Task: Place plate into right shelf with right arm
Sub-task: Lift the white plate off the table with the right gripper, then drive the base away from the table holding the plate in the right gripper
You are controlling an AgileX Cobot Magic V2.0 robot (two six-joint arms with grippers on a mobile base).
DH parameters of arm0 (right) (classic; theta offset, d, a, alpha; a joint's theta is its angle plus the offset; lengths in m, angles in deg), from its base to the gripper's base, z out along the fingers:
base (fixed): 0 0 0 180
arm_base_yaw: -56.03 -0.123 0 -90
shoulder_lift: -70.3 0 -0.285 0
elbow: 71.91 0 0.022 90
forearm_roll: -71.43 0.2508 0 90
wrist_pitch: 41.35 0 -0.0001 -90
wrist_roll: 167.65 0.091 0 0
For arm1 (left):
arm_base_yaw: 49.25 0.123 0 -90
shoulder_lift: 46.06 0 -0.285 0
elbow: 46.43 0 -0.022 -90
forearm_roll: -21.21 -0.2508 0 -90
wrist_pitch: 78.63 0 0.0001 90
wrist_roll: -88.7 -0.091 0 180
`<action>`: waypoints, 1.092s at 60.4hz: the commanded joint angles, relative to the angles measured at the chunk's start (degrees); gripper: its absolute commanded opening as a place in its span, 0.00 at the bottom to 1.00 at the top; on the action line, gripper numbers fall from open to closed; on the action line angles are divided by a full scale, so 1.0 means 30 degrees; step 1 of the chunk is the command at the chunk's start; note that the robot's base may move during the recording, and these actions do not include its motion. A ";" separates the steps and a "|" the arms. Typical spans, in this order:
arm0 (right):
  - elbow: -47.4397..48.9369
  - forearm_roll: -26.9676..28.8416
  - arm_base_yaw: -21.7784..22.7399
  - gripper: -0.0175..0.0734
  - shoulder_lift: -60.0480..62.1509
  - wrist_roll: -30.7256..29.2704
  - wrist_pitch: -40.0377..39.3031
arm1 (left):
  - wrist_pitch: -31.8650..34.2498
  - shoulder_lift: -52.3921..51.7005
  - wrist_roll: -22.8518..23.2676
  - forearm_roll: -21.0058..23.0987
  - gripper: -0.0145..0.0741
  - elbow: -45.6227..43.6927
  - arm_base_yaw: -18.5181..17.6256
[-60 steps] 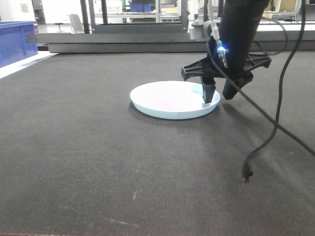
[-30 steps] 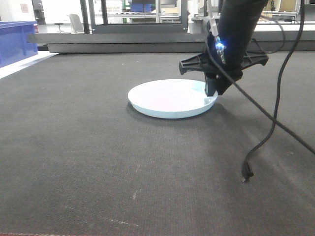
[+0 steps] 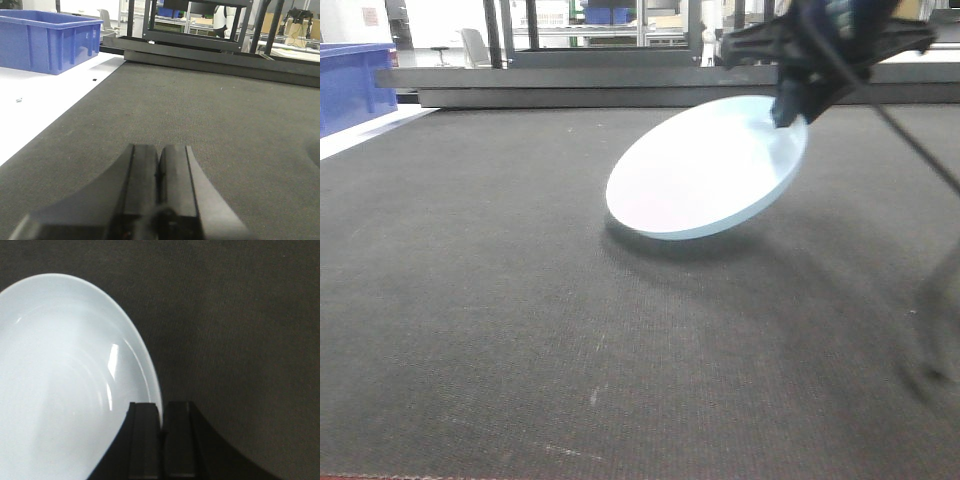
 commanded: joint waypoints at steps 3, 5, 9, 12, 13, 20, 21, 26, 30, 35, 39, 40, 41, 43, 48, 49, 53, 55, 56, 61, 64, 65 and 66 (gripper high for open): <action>-0.2417 -0.0453 0.0096 0.26 0.3584 -0.0160 -0.2926 | 0.1700 -0.0208 0.0112 -0.0003 0.11 0.0142 0.0000; -0.3294 -0.0453 0.0070 0.26 0.4393 -0.0160 -0.3315 | 0.1700 -0.0208 0.0112 -0.0003 0.11 0.0142 0.0000; -0.4771 -0.0453 0.0070 0.26 0.6084 -0.0160 -0.3924 | 0.1700 -0.0208 0.0112 -0.0003 0.11 0.0142 0.0000; -0.5799 -0.0453 0.0048 0.26 0.7322 -0.0179 -0.4263 | 0.1700 -0.0208 0.0112 -0.0003 0.11 0.0142 0.0000; -0.6080 -0.0453 0.0048 0.26 0.7675 -0.0179 -0.4348 | 0.1700 -0.0208 0.0112 -0.0003 0.11 0.0142 0.0000; -0.7847 -0.0453 0.0032 0.26 1.0523 -0.0193 -0.4542 | 0.1700 -0.0208 0.0112 -0.0003 0.11 0.0142 0.0000; -0.8004 -0.0453 0.0012 0.26 1.0873 -0.0193 -0.4542 | 0.1700 -0.0208 0.0112 -0.0003 0.11 0.0142 0.0000; -0.8726 -0.0582 -0.0193 0.26 1.2904 -0.0199 -0.4501 | 0.1700 -0.0208 0.0112 -0.0003 0.11 0.0142 0.0000; -0.9000 -0.0741 -0.0459 0.26 1.4378 -0.0215 -0.4431 | 0.1700 -0.0208 0.0112 -0.0003 0.11 0.0142 0.0000; -0.8996 -0.0904 -0.0874 0.26 1.6099 -0.0328 -0.4231 | 0.1700 -0.0208 0.0112 -0.0003 0.11 0.0142 0.0000; -0.8996 -0.0904 -0.1195 0.26 1.7046 -0.0736 -0.4231 | 0.1700 -0.0208 0.0112 -0.0003 0.11 0.0142 0.0000; -0.8996 -0.0904 -0.1315 0.26 1.7429 -0.0938 -0.4231 | 0.1700 -0.0208 0.0112 -0.0003 0.11 0.0142 0.0000; -0.8996 -0.0904 -0.1384 0.26 1.7679 -0.1077 -0.4231 | 0.1700 -0.0208 0.0112 -0.0003 0.11 0.0142 0.0000; -0.8996 -0.0904 -0.1560 0.26 1.8256 -0.1397 -0.4205 | 0.1700 -0.0208 0.0112 -0.0003 0.11 0.0142 0.0000; -0.8996 -0.0904 -0.1969 0.26 1.9718 -0.1867 -0.4244 | 0.1700 -0.0208 0.0112 -0.0003 0.11 0.0142 0.0000; -0.8996 -0.0904 -0.2019 0.26 1.9903 -0.1868 -0.4246 | 0.1700 -0.0208 0.0112 -0.0003 0.11 0.0142 0.0000; -0.8996 -0.0904 -0.2164 0.26 2.0732 -0.1868 -0.4303 | 0.1700 -0.0208 0.0112 -0.0003 0.11 0.0142 0.0000; -0.8996 -0.0904 -0.2209 0.26 2.1087 -0.1868 -0.4397 | 0.1700 -0.0208 0.0112 -0.0003 0.11 0.0142 0.0000; -0.8996 -0.0904 -0.2211 0.26 2.1221 -0.1868 -0.4450 | 0.1700 -0.0208 0.0112 -0.0003 0.11 0.0142 0.0000; -0.8996 -0.0904 -0.2211 0.26 2.1990 -0.1868 -0.4753 | 0.1700 -0.0208 0.0112 -0.0003 0.11 0.0142 0.0000; -0.8996 -0.0904 -0.2211 0.26 2.2286 -0.1868 -0.4936 | 0.1700 -0.0208 0.0112 -0.0003 0.11 0.0142 0.0000; -0.8996 -0.0904 -0.2211 0.26 2.2354 -0.1868 -0.4999 | 0.1700 -0.0208 0.0112 -0.0003 0.11 0.0142 0.0000; -0.8996 -0.0904 -0.2211 0.26 2.2409 -0.1868 -0.5035 | 0.1700 -0.0208 0.0112 -0.0003 0.11 0.0142 0.0000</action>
